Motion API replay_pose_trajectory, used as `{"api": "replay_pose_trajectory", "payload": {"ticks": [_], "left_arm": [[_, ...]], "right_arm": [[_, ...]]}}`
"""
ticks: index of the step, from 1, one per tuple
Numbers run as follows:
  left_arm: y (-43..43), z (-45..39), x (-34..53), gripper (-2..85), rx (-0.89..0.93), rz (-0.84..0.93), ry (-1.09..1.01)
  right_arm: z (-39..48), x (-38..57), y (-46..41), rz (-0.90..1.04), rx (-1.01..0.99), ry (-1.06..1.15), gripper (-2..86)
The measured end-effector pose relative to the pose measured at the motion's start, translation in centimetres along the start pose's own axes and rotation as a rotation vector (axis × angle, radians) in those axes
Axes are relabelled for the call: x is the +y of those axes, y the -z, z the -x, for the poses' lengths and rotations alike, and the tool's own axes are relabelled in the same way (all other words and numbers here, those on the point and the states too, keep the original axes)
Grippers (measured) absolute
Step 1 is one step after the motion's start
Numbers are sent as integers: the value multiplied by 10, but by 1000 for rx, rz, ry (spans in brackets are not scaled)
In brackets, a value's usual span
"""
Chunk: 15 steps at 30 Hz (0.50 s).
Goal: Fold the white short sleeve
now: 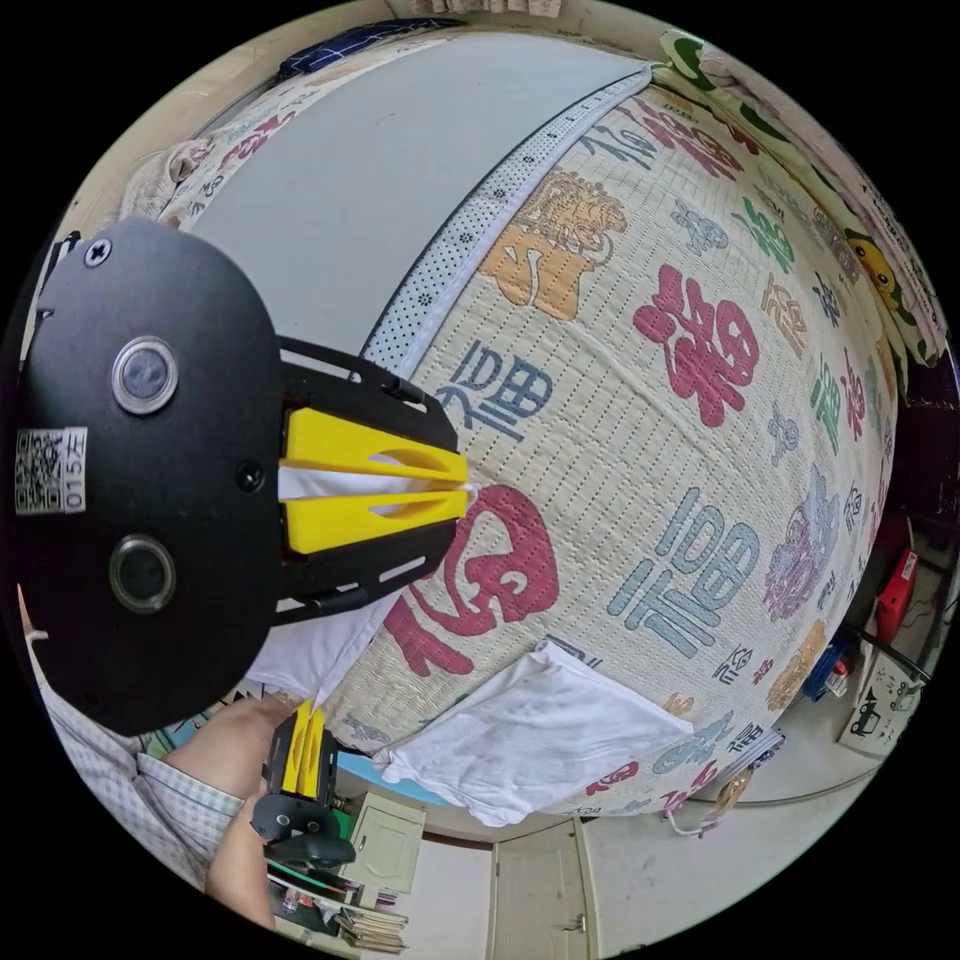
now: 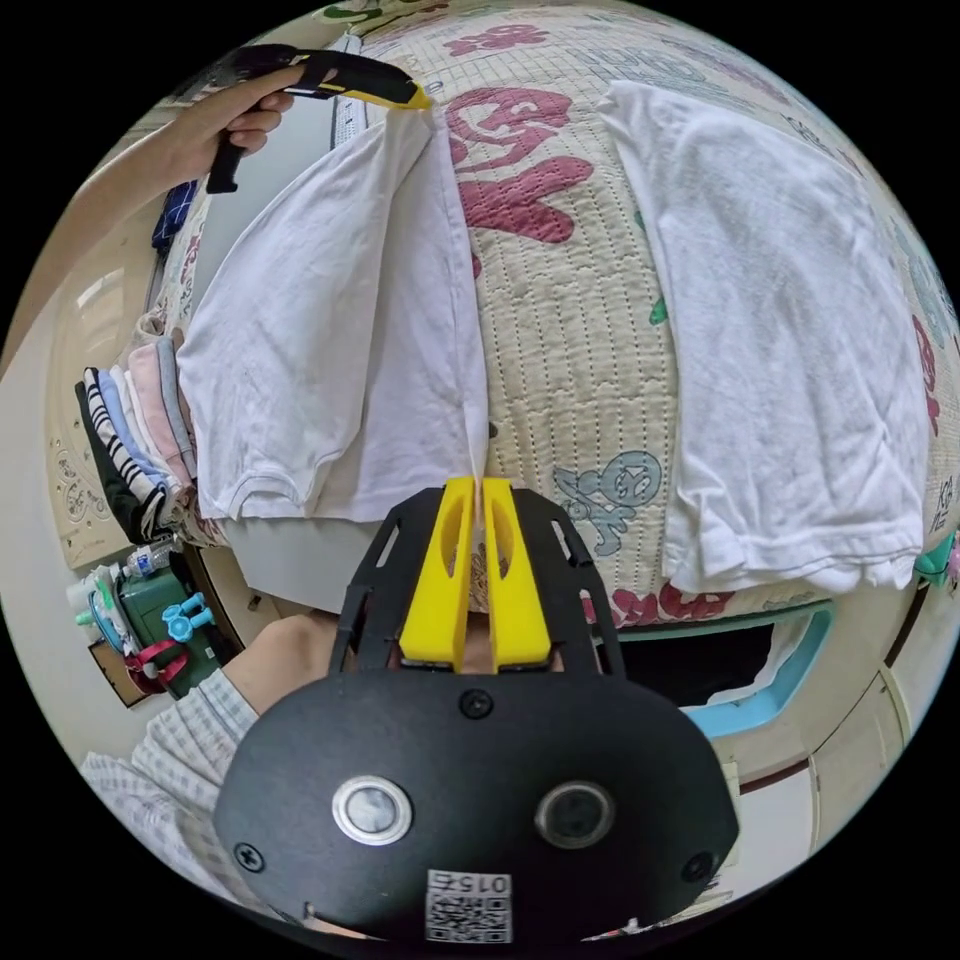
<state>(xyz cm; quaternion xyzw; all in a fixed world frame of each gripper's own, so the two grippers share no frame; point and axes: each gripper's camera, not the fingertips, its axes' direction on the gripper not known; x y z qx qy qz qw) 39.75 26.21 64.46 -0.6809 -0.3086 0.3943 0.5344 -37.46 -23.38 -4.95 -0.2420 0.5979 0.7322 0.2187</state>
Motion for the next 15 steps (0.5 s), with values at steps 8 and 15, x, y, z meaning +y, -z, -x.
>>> {"api": "replay_pose_trajectory", "payload": {"ticks": [8,15], "left_arm": [[13,6,8,3,-14,-13,-18],[42,23,27,1,7,-162,16]], "right_arm": [[-52,10,-43,42,-51,52,-1],[-135,18,-27,-70,-116,-10,-8]]}}
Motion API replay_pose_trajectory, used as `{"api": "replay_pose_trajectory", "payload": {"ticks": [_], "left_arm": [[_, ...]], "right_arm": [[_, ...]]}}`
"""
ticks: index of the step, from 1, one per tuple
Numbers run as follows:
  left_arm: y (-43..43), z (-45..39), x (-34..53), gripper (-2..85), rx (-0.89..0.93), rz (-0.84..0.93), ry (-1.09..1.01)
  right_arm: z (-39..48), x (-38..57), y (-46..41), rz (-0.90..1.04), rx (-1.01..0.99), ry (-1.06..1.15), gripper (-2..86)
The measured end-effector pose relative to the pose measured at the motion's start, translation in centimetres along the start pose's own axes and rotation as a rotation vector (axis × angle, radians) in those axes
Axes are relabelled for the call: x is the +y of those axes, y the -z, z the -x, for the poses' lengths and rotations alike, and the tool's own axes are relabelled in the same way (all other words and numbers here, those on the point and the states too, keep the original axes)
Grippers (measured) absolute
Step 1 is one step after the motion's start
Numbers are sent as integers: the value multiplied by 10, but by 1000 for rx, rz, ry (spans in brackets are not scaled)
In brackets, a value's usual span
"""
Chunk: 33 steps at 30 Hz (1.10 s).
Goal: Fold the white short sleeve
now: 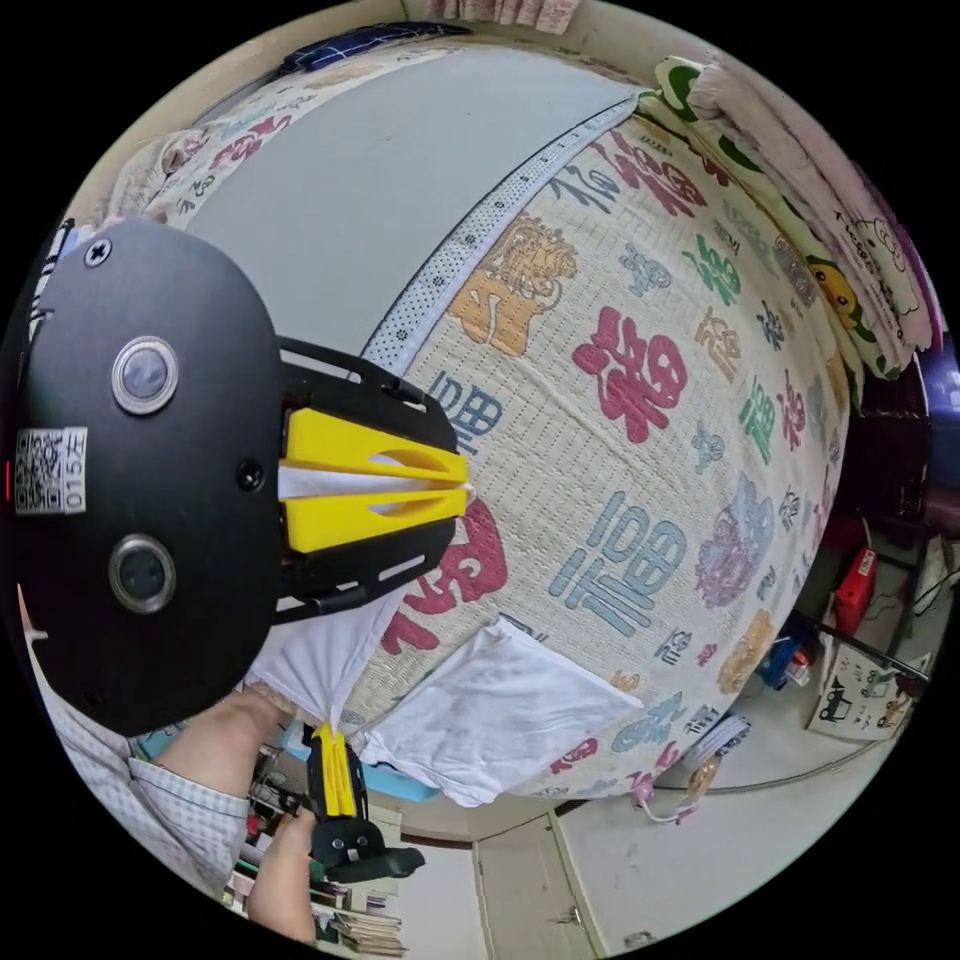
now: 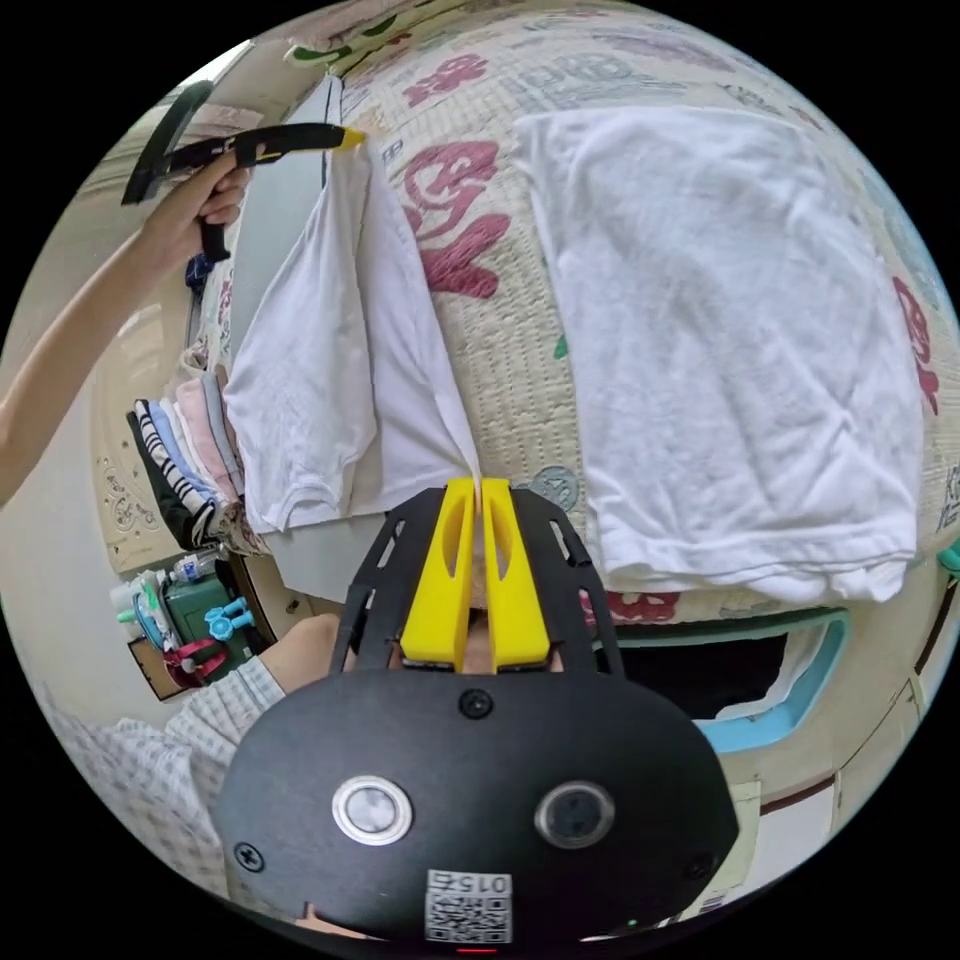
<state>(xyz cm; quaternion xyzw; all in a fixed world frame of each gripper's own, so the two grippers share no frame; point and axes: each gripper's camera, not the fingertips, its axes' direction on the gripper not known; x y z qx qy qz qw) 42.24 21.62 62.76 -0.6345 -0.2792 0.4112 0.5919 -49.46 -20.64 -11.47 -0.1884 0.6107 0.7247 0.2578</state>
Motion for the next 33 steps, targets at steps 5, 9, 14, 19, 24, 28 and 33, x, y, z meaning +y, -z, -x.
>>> {"api": "replay_pose_trajectory", "payload": {"ticks": [5,9,14,19,24,28,33], "left_arm": [[37,17,2,1,153,-193,62],[69,30,31,2,230,-323,81],[108,77,136,3,266,-365,105],[108,130,268,3,180,-256,192],[55,183,387,3,27,-57,361],[10,209,450,3,-22,13,508],[9,225,512,14,-28,-113,714]], "right_arm": [[-52,11,48,-142,137,6,-8],[-61,29,77,-203,194,81,-8],[-27,67,52,-122,67,337,-7],[22,87,-51,11,-103,570,-7],[55,88,-192,217,-152,707,-6],[61,86,-274,329,-84,778,-2],[46,88,-312,340,-23,847,5]]}}
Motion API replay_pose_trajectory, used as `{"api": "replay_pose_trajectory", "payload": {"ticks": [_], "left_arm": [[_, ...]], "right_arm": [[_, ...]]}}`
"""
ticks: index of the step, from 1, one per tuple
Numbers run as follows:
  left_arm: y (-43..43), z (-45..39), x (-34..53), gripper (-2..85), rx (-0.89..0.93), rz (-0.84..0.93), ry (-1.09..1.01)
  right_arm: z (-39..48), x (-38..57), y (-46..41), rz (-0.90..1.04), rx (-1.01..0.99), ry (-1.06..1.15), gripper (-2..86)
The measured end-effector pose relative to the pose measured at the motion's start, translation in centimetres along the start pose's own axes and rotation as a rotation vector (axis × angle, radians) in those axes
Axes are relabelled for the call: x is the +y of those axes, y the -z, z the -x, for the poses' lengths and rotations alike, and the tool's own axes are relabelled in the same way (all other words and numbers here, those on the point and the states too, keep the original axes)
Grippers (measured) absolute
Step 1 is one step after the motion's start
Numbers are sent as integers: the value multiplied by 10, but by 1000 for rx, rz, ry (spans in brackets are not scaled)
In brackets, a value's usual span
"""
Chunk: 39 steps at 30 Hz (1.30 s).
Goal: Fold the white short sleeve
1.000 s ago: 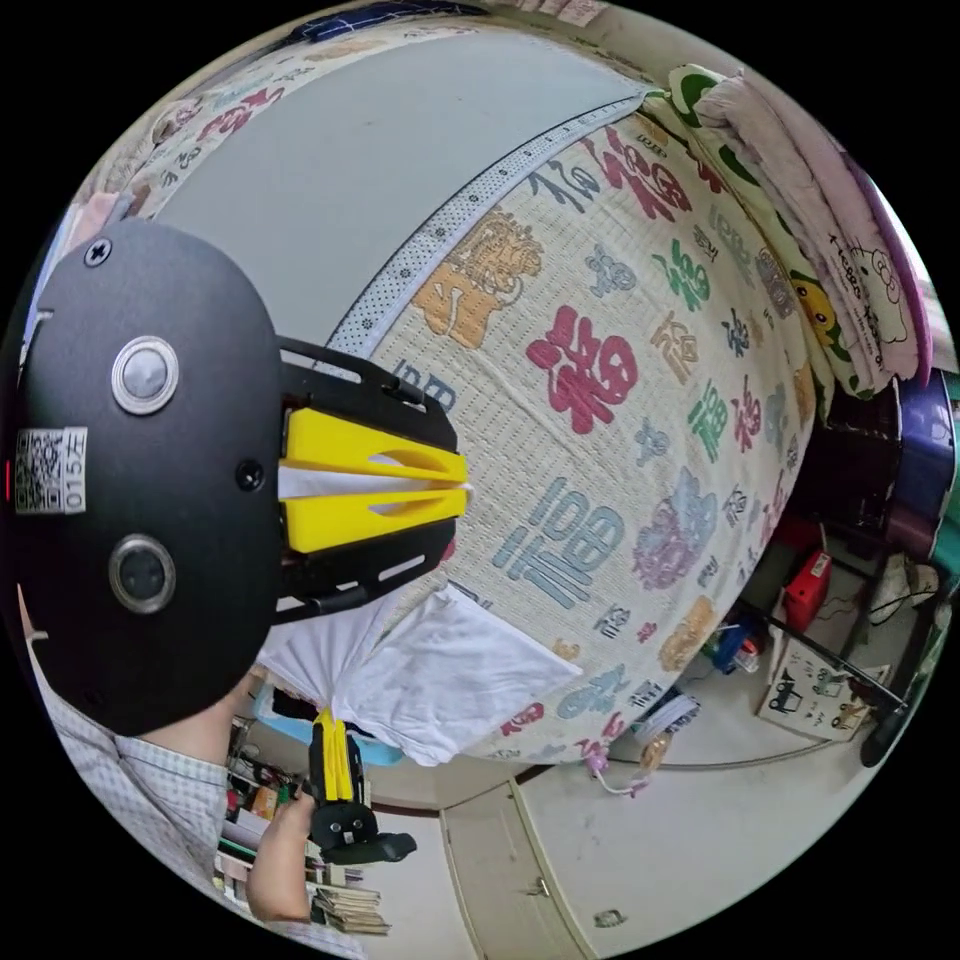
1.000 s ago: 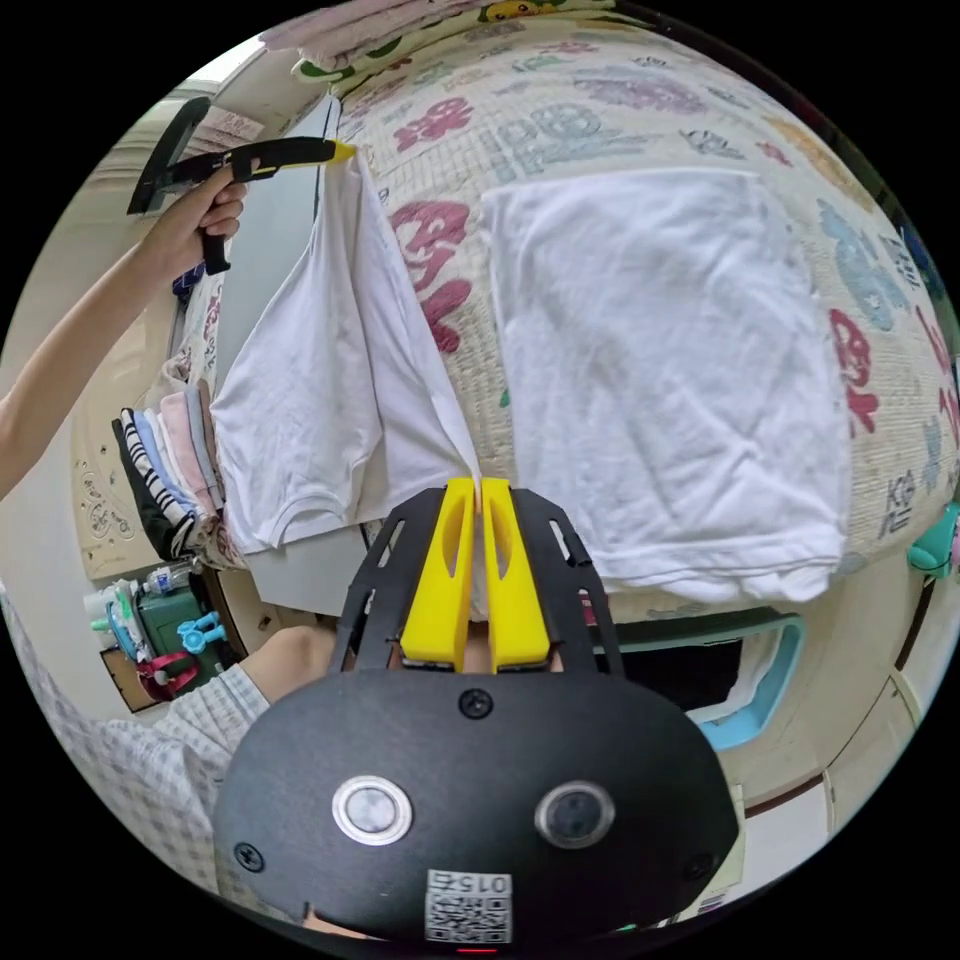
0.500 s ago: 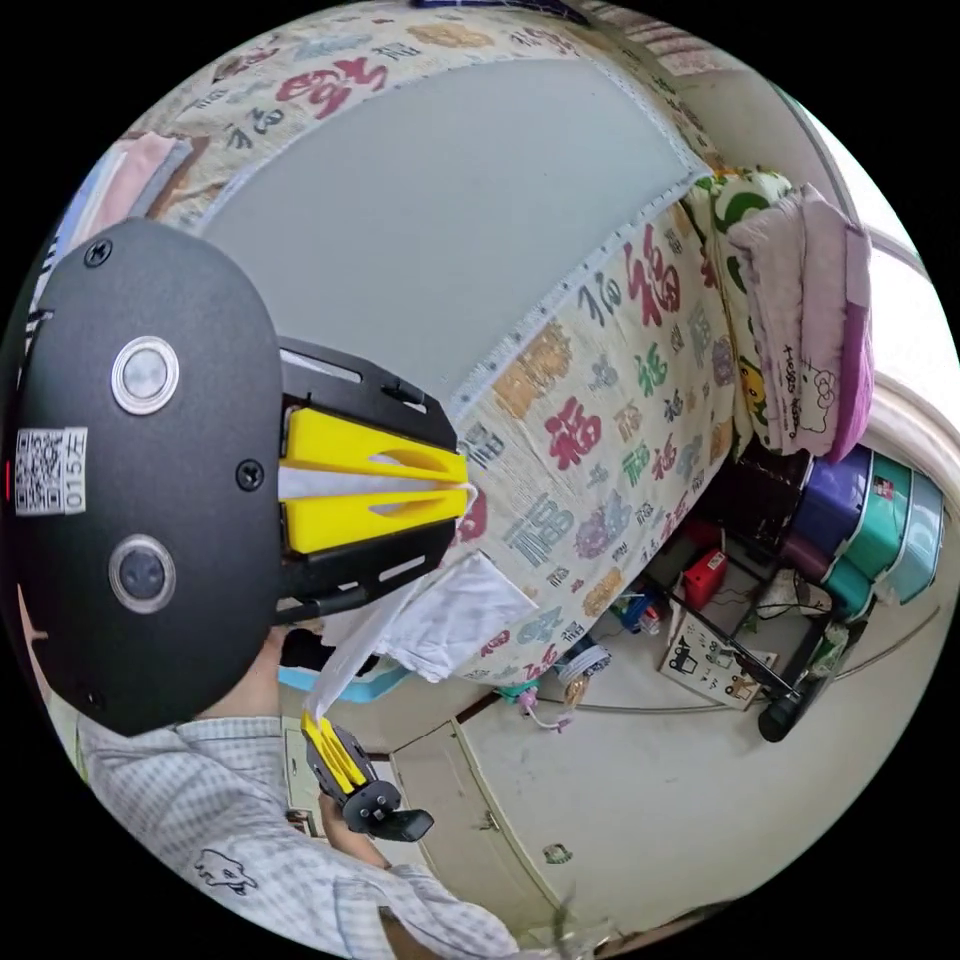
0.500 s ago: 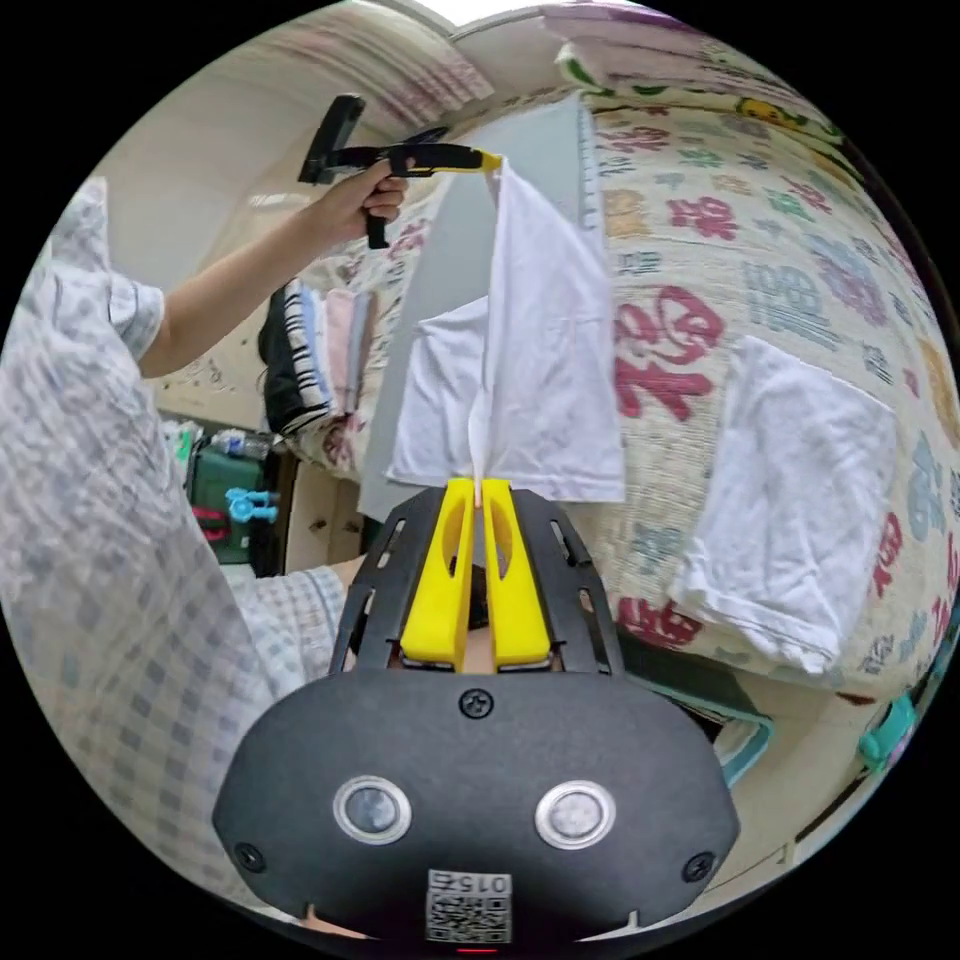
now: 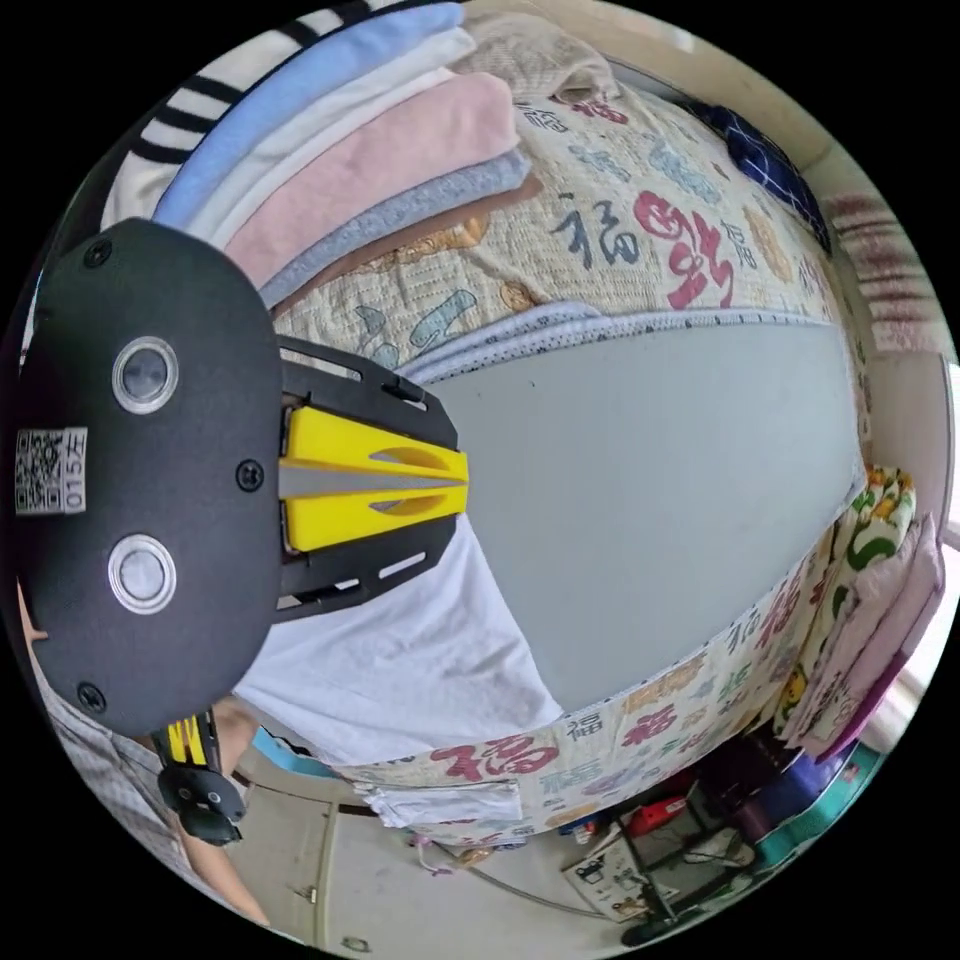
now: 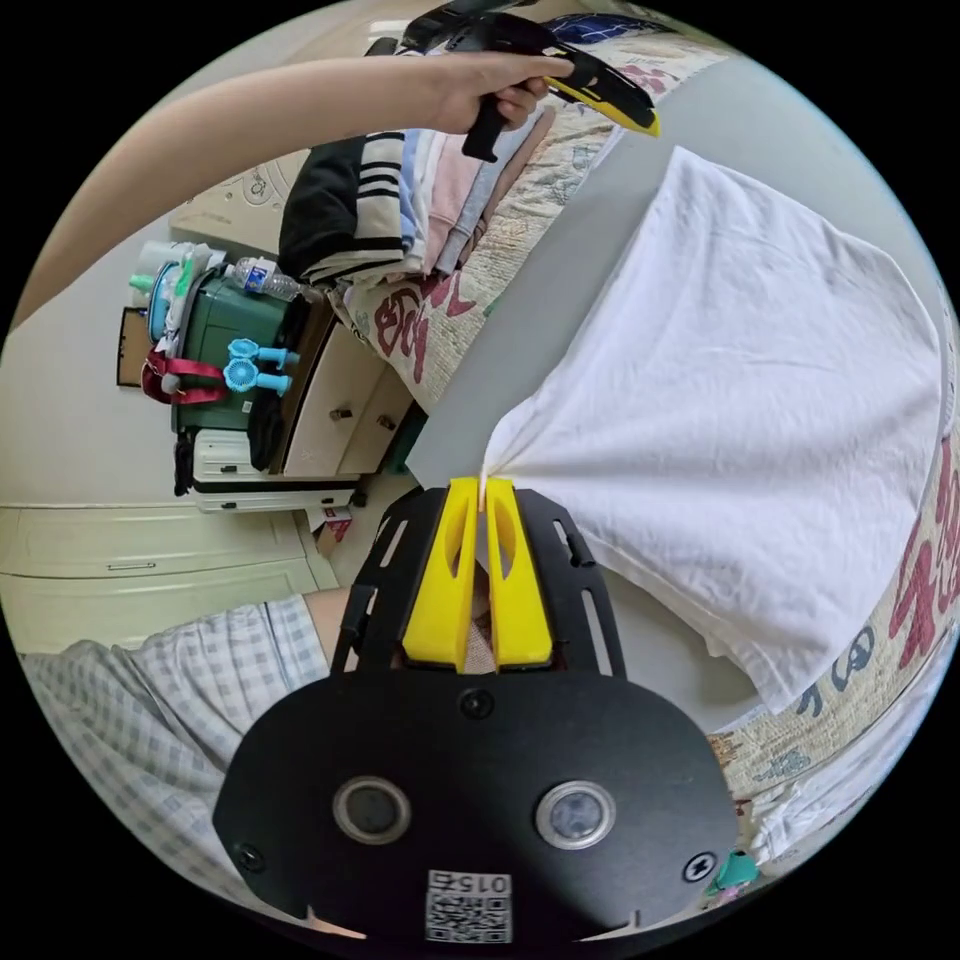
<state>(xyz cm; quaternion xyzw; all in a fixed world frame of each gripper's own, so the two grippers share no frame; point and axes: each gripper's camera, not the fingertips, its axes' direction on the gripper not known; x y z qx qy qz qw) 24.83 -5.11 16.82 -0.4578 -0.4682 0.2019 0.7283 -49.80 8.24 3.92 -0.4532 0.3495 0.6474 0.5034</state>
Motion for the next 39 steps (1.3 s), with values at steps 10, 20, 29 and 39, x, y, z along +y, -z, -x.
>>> {"api": "replay_pose_trajectory", "payload": {"ticks": [10,20,29,39], "left_arm": [[-34,52,47,86,341,-99,198],[-52,59,57,0,211,-110,135],[-51,66,55,-3,210,-142,129],[-53,71,37,-1,184,-155,79]], "right_arm": [[-81,29,-45,-2,56,-143,80],[-137,-3,-123,136,206,-121,53],[-182,4,-103,102,214,-141,-2],[-180,3,-59,39,106,-41,-5]]}}
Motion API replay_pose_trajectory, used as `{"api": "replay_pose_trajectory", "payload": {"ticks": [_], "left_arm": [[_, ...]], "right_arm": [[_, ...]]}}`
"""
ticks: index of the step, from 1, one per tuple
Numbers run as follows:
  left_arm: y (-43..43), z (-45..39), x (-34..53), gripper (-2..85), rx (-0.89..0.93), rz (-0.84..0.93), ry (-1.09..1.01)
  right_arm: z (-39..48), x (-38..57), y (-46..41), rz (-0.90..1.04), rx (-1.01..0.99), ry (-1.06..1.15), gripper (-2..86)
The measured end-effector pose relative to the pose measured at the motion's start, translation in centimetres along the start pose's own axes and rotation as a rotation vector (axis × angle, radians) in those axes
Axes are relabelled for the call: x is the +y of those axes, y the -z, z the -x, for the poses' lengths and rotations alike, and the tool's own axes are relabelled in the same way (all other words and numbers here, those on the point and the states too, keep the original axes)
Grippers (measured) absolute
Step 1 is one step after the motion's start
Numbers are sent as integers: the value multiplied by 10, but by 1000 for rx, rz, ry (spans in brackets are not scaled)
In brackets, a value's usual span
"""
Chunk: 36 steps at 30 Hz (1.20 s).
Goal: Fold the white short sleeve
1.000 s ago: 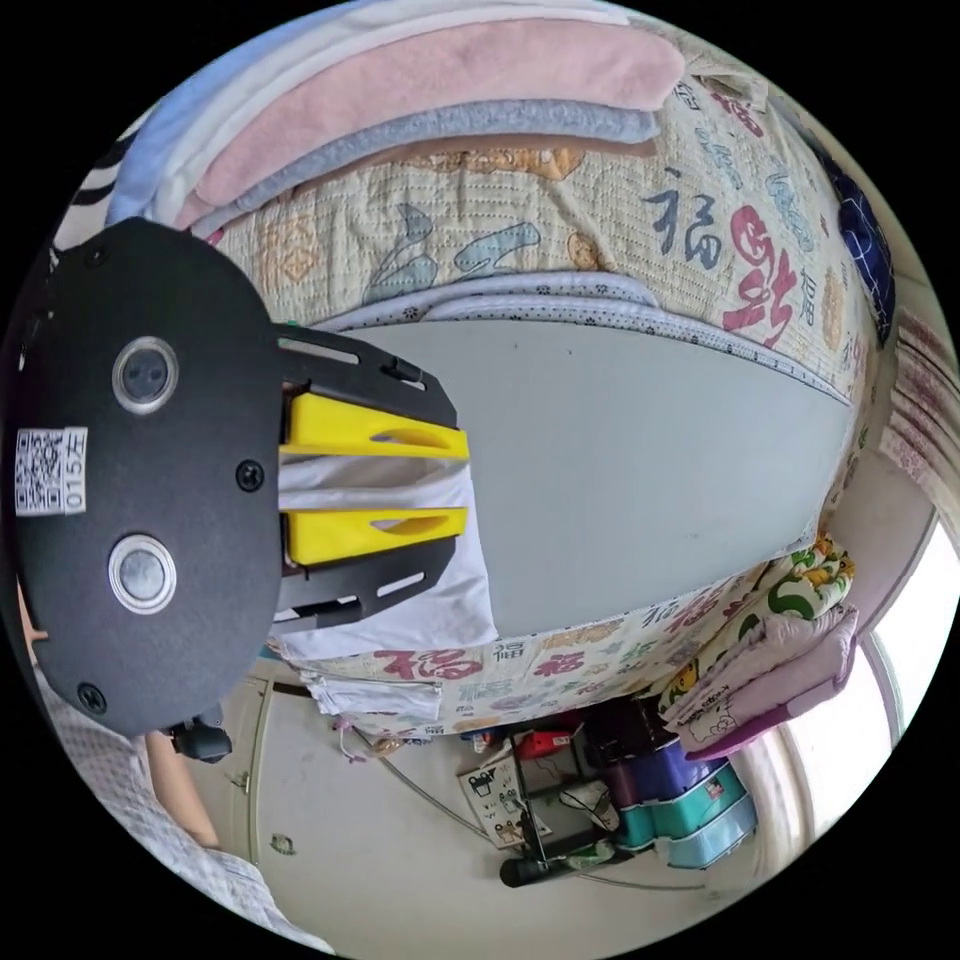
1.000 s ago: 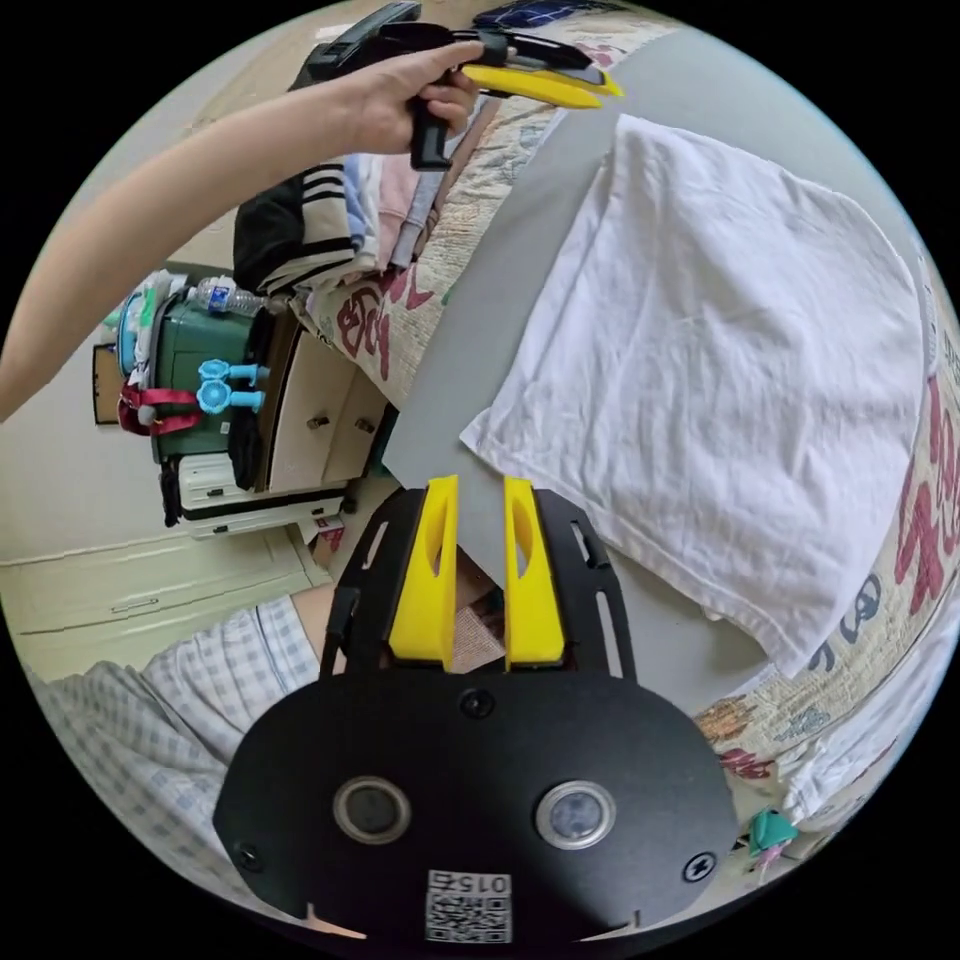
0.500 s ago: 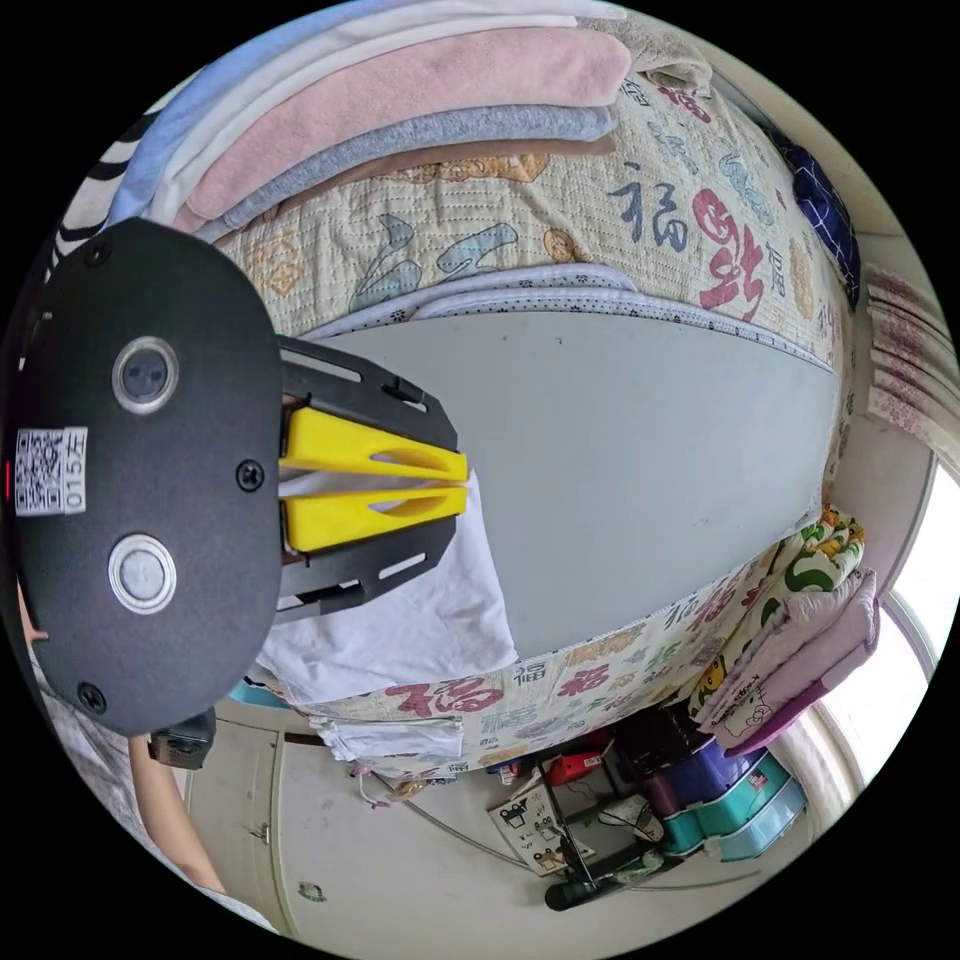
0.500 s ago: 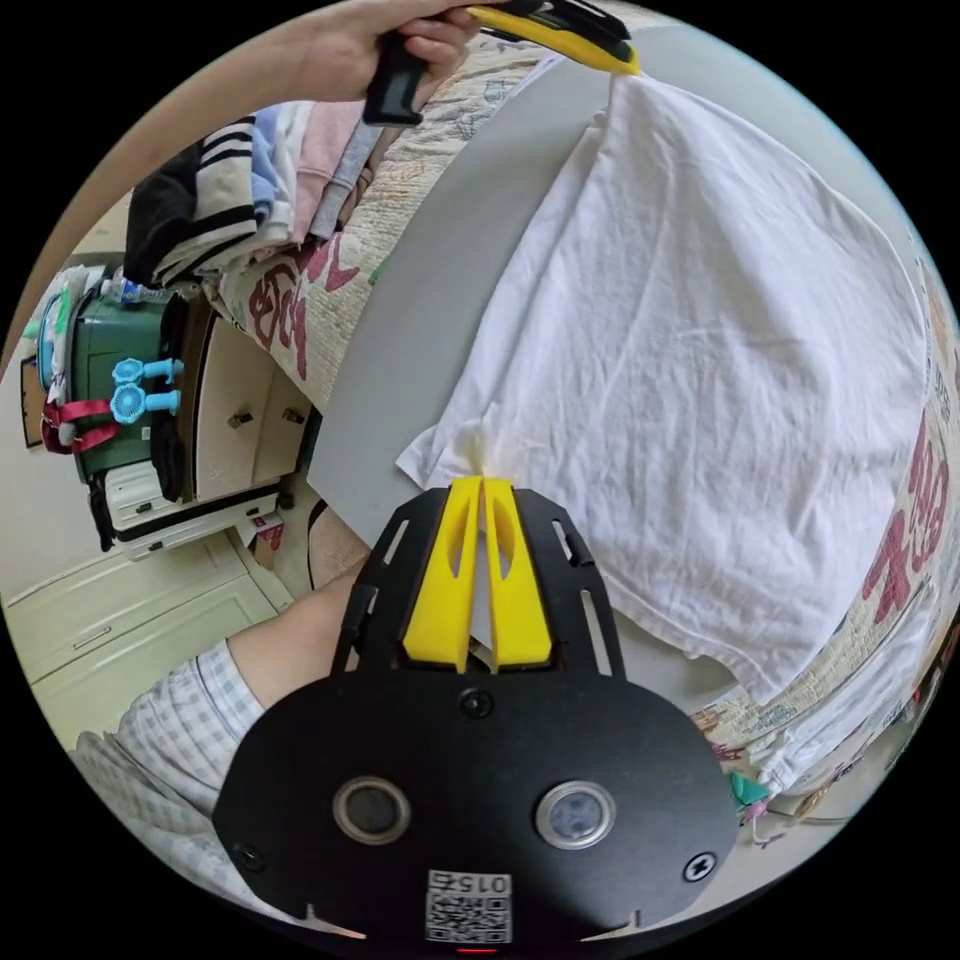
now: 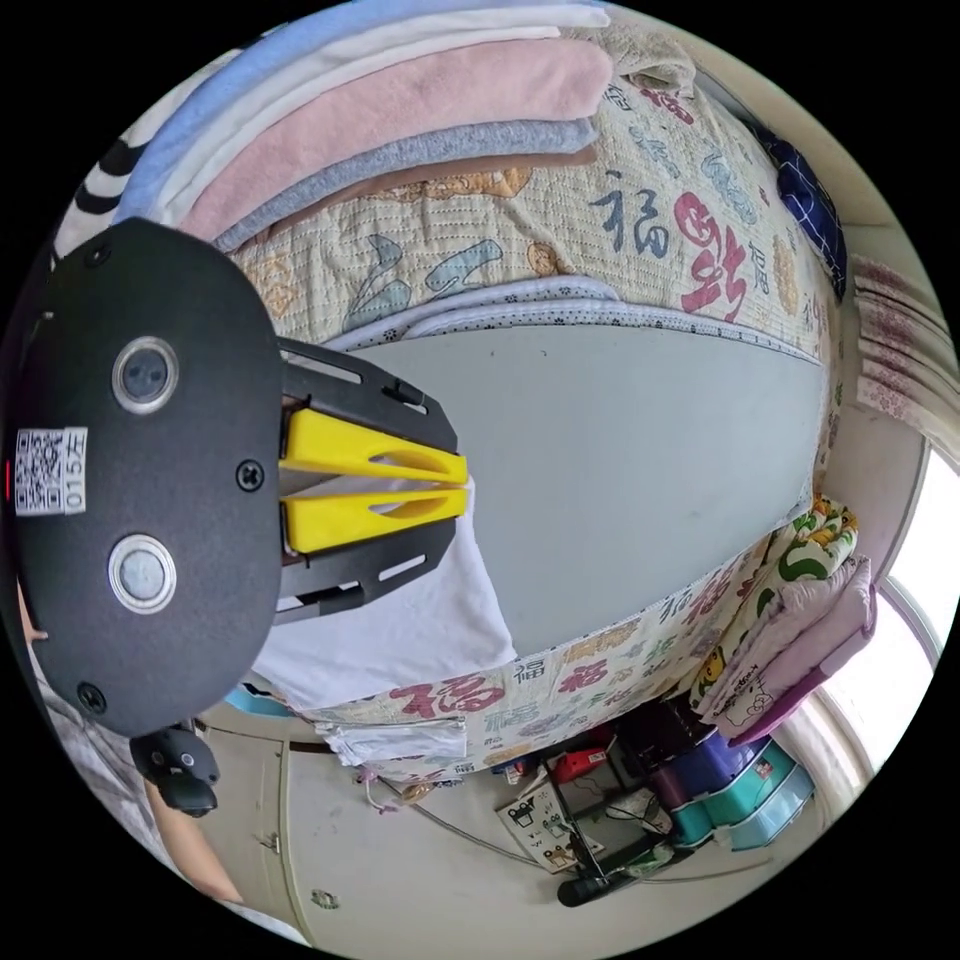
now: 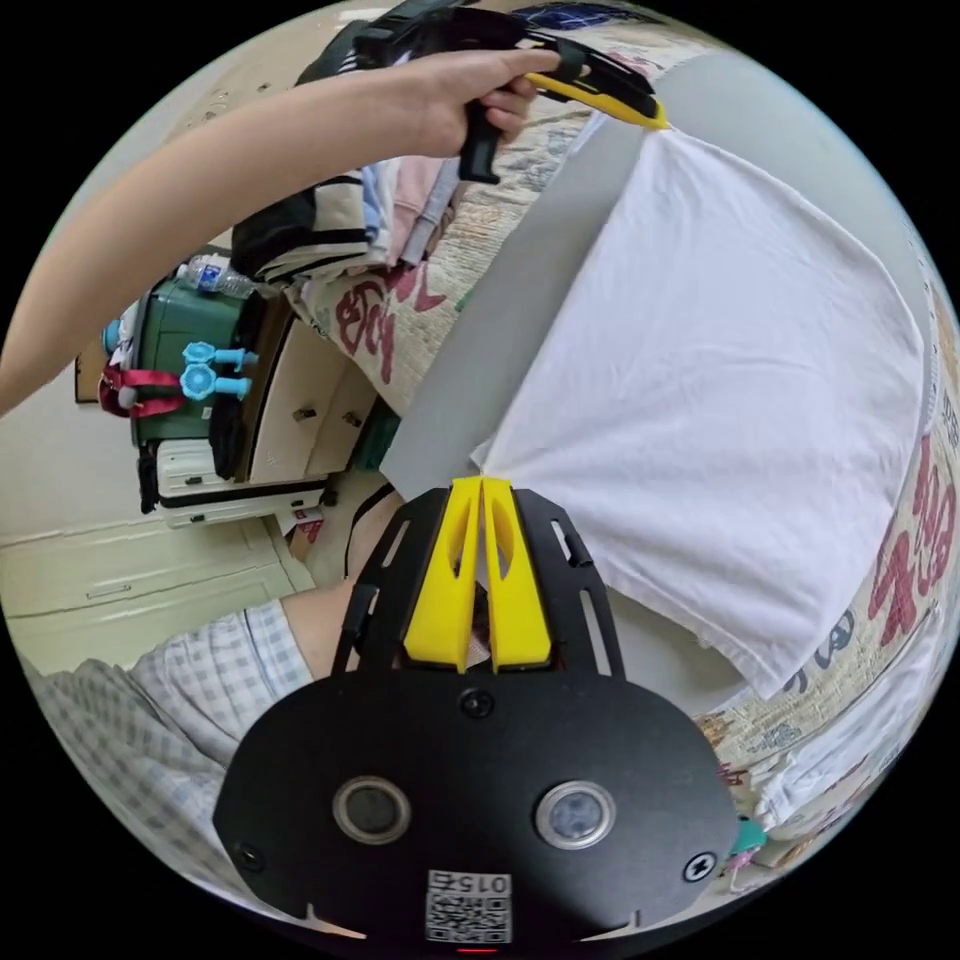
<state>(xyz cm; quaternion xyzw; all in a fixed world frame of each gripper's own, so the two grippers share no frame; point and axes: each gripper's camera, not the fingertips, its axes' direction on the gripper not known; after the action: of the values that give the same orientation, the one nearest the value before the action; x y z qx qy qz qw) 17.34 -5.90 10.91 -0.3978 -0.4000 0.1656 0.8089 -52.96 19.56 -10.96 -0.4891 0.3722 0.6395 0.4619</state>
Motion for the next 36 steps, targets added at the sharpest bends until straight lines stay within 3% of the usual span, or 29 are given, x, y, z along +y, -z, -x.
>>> {"api": "replay_pose_trajectory", "payload": {"ticks": [5,9,12,18,20,23,26,32,36], "left_arm": [[-14,5,-16,1,-99,51,-32],[-36,4,-28,3,-131,96,-36],[-48,-1,-40,7,-152,121,-39],[-34,-24,-57,40,-254,47,-70],[-17,-39,-68,61,-352,-34,-88],[-11,-63,-99,68,-197,-63,-217],[-42,-93,-140,80,-6,26,-317],[-140,-159,-204,111,149,210,-381],[-188,-179,-225,99,148,326,-388]], "right_arm": [[-9,-34,4,66,-51,85,-4],[-24,-63,-5,146,18,86,2],[-40,-78,8,176,-63,49,15],[-64,-66,94,96,-128,32,47],[-99,-51,141,9,-96,-120,54],[-155,-27,191,-90,-51,-361,63],[-201,-8,225,-147,-39,-535,73],[-225,-26,249,-154,-123,-538,93],[-224,-50,254,-169,-208,-526,95]]}}
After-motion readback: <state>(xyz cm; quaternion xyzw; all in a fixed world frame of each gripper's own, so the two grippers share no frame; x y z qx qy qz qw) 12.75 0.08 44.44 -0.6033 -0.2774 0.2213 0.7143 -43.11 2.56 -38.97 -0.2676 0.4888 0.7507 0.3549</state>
